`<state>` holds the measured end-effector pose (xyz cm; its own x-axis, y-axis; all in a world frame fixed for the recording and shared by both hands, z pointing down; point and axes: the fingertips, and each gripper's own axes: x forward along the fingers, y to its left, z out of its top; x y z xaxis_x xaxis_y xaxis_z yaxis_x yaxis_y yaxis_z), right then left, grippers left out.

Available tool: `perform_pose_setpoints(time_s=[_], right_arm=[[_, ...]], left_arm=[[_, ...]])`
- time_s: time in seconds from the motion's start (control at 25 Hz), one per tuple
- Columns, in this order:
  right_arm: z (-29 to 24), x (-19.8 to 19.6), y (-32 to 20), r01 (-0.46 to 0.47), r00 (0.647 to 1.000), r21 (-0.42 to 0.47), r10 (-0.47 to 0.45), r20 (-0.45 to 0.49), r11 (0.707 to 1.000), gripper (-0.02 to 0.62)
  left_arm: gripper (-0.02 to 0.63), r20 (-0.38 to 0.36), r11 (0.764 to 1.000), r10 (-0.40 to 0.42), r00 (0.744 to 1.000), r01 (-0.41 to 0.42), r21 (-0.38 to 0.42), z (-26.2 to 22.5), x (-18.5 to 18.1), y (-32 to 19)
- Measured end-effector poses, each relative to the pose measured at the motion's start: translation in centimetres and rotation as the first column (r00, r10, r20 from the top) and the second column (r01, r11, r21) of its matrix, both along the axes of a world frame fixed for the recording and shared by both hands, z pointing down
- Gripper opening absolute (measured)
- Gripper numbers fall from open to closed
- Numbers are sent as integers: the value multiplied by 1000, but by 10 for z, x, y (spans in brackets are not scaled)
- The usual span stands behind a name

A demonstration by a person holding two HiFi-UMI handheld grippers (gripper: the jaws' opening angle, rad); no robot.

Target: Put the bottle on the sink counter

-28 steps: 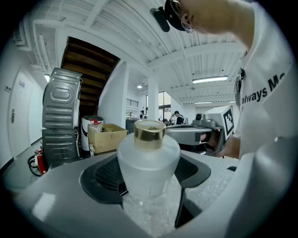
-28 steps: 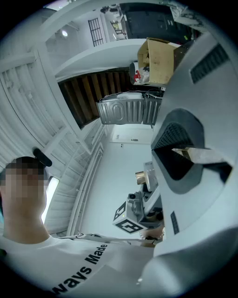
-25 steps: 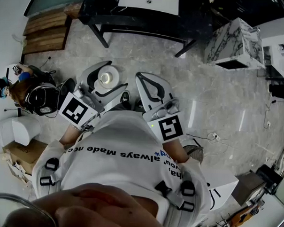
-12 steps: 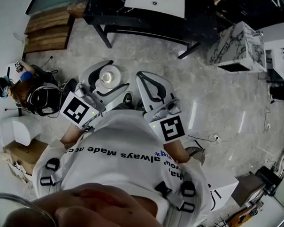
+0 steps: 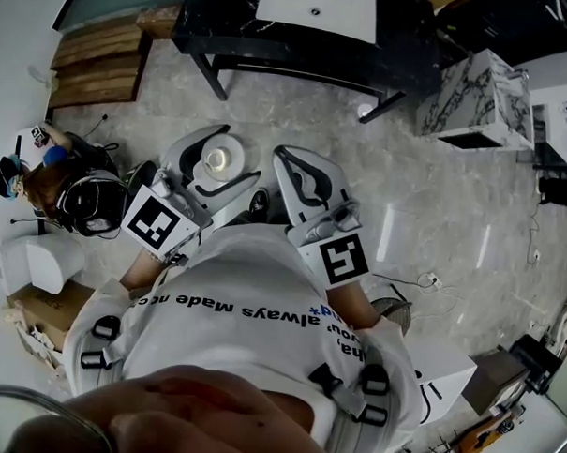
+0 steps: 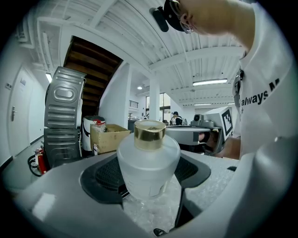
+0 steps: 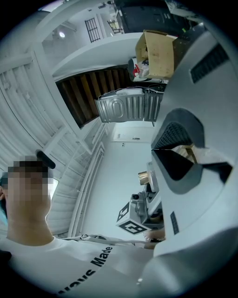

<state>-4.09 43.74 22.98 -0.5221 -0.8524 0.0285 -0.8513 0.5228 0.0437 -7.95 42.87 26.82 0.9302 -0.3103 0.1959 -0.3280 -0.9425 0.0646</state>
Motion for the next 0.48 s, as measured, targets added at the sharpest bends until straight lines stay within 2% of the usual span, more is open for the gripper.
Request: perform_pose_setpoints(time_s=[0.24, 0.48], right_arm=[[5, 16, -24, 13, 1000, -6, -12, 15, 1000, 6], [7, 55, -70, 27, 1000, 7, -27, 6, 1000, 6]], left_arm=[[334, 21, 1000, 2, 1000, -2, -1, 5, 19, -24], [334, 15, 1000, -10, 1000, 10, -4, 9, 56, -70]])
